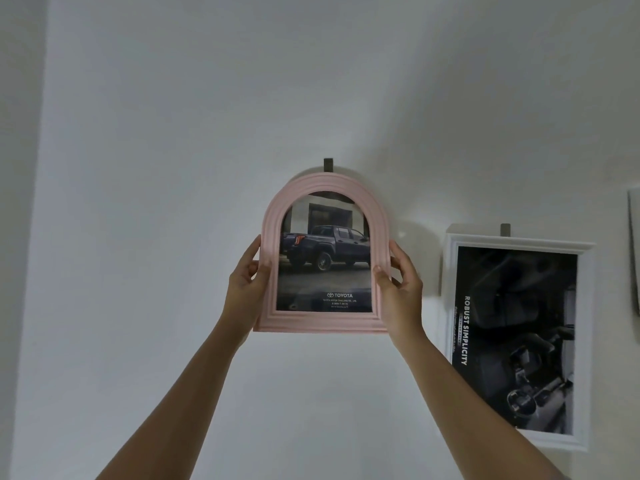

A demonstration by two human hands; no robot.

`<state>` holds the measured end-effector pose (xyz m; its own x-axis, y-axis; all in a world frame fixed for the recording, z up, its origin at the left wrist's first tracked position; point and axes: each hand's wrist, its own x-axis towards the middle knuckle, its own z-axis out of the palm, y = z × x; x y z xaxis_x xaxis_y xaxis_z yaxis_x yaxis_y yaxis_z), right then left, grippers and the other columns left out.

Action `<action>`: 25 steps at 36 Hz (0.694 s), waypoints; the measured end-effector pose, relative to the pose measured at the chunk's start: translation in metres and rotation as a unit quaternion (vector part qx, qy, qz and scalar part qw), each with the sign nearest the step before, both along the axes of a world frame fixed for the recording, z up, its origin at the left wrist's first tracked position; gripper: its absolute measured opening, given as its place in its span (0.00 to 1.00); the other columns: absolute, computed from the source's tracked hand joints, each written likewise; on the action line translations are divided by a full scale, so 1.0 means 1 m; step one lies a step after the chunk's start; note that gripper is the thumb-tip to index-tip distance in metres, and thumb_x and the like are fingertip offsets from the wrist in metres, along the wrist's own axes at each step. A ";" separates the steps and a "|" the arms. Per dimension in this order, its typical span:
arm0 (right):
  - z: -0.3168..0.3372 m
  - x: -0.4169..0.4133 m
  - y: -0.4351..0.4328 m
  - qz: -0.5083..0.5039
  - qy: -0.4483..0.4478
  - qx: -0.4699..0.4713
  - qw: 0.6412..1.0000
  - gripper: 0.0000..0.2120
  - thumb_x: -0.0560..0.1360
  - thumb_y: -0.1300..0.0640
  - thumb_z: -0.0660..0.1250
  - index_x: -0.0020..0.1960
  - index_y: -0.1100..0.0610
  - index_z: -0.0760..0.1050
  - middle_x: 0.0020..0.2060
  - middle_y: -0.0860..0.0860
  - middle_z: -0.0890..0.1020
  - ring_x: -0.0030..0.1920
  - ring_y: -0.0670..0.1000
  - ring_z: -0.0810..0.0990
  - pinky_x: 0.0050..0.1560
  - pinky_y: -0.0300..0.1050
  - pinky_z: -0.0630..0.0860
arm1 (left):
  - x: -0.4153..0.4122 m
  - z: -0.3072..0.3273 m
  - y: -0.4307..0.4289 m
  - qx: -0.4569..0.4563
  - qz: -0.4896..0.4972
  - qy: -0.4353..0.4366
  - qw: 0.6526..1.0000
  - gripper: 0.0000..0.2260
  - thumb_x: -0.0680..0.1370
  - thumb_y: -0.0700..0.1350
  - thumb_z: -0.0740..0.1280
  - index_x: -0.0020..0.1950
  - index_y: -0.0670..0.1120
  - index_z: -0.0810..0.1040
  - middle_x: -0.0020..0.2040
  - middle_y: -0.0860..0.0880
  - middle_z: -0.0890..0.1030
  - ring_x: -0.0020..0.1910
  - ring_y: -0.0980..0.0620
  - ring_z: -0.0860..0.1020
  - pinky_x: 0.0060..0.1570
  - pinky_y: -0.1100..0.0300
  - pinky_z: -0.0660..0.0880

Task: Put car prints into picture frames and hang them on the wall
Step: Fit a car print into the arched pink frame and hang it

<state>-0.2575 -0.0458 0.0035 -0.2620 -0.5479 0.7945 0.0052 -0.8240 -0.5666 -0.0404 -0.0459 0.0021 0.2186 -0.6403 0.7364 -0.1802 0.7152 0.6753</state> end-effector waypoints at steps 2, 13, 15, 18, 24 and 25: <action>0.001 -0.001 0.000 -0.002 0.003 -0.001 1.000 0.23 0.76 0.67 0.63 0.69 0.56 0.66 0.64 0.52 0.73 0.54 0.44 0.73 0.47 0.23 0.73 | -0.001 -0.001 -0.002 -0.003 0.001 0.002 1.000 0.21 0.78 0.54 0.59 0.71 0.59 0.65 0.55 0.47 0.79 0.55 0.46 0.78 0.51 0.46 0.79; -0.003 -0.011 -0.016 -0.013 0.051 -0.005 0.999 0.23 0.77 0.65 0.62 0.70 0.55 0.64 0.63 0.44 0.70 0.64 0.46 0.69 0.57 0.26 0.68 | -0.008 -0.005 -0.012 0.008 -0.012 -0.010 1.000 0.19 0.81 0.49 0.57 0.72 0.58 0.61 0.59 0.45 0.77 0.57 0.48 0.76 0.53 0.55 0.76; -0.005 -0.011 -0.017 -0.023 0.062 0.001 0.998 0.23 0.77 0.63 0.62 0.71 0.54 0.64 0.61 0.43 0.70 0.63 0.48 0.71 0.61 0.33 0.69 | -0.009 -0.005 -0.015 0.011 0.008 -0.011 1.000 0.20 0.81 0.48 0.56 0.73 0.56 0.61 0.58 0.47 0.77 0.56 0.49 0.76 0.51 0.58 0.75; -0.006 -0.008 -0.017 -0.051 0.084 -0.001 0.995 0.23 0.77 0.61 0.62 0.71 0.54 0.62 0.58 0.44 0.70 0.60 0.46 0.71 0.61 0.35 0.68 | -0.012 -0.005 -0.013 0.010 0.039 -0.008 0.999 0.20 0.81 0.50 0.57 0.73 0.56 0.61 0.60 0.47 0.77 0.55 0.49 0.76 0.54 0.55 0.76; -0.008 -0.006 -0.016 -0.144 0.124 -0.023 0.981 0.25 0.78 0.61 0.62 0.72 0.56 0.60 0.50 0.53 0.71 0.46 0.46 0.72 0.47 0.20 0.67 | -0.017 -0.008 -0.011 -0.018 0.107 -0.004 0.994 0.18 0.81 0.52 0.57 0.70 0.51 0.67 0.56 0.50 0.76 0.52 0.51 0.77 0.48 0.59 0.78; -0.009 -0.005 -0.015 -0.156 0.133 -0.026 0.978 0.25 0.77 0.62 0.62 0.73 0.56 0.60 0.49 0.54 0.71 0.43 0.44 0.71 0.47 0.20 0.66 | -0.017 -0.009 -0.012 -0.020 0.119 -0.003 0.993 0.17 0.81 0.53 0.57 0.68 0.50 0.69 0.55 0.51 0.75 0.50 0.53 0.76 0.45 0.64 0.77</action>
<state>-0.2628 -0.0609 -0.0058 -0.1893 -0.4324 0.8816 -0.3928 -0.7895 -0.4716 -0.0574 -0.0575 -0.0070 0.3567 -0.5416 0.7613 -0.3513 0.6773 0.6464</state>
